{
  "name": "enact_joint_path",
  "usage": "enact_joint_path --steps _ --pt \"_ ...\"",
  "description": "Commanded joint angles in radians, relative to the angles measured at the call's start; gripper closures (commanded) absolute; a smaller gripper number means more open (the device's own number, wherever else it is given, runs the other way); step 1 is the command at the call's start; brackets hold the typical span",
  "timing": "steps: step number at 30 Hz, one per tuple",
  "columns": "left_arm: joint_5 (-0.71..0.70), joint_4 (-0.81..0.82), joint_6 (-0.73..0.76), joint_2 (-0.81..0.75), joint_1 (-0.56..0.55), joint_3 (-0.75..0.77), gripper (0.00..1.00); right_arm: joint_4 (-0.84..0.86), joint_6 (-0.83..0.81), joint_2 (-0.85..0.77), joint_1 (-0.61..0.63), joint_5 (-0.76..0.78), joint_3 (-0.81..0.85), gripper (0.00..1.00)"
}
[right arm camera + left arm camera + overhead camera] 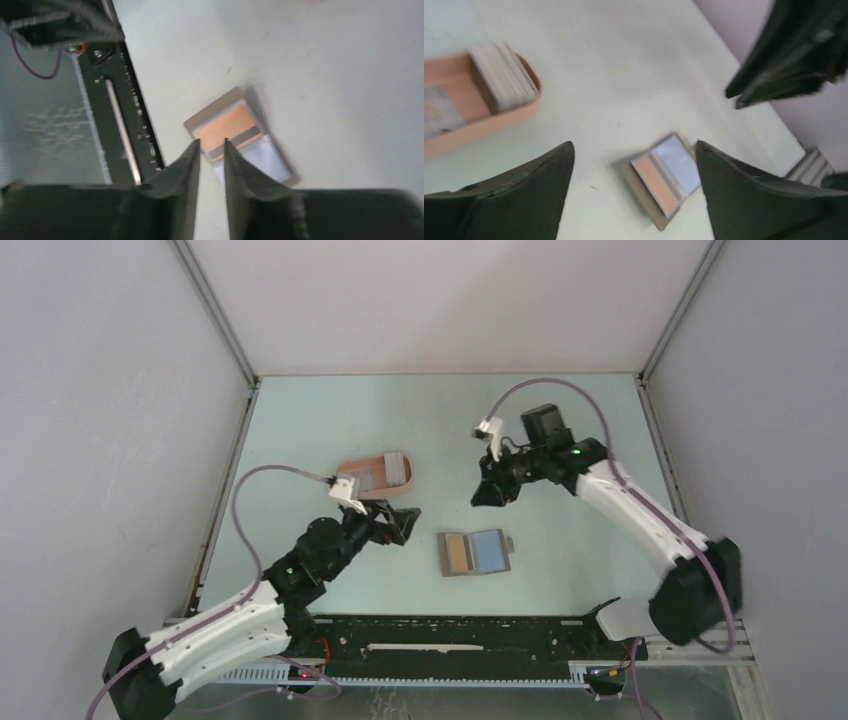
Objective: Put the credit cards into the card holder
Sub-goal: Turn over the card slot in the card holder, then pick up the credit card from the storage box.
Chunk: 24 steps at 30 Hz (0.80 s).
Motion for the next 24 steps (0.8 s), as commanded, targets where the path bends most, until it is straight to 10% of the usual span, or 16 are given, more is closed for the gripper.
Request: enact_joint_path --steps 1,5,13,24 --pt "-0.202 -0.216 0.193 -0.148 0.042 0.096 0.0 0.015 -0.155 -0.177 -0.025 0.053 0.056 0.54" --pt "-0.084 -0.245 0.201 -0.183 0.192 0.145 0.0 0.033 -0.095 -0.205 -0.081 -0.077 0.092 0.02" --pt "0.323 -0.182 0.046 0.119 0.489 0.268 0.0 -0.019 -0.109 -0.114 -0.108 -0.215 0.078 0.03" --pt "0.341 -0.234 -0.114 0.603 0.562 0.546 0.04 -0.035 -0.094 0.021 -0.14 -0.182 0.071 0.1"
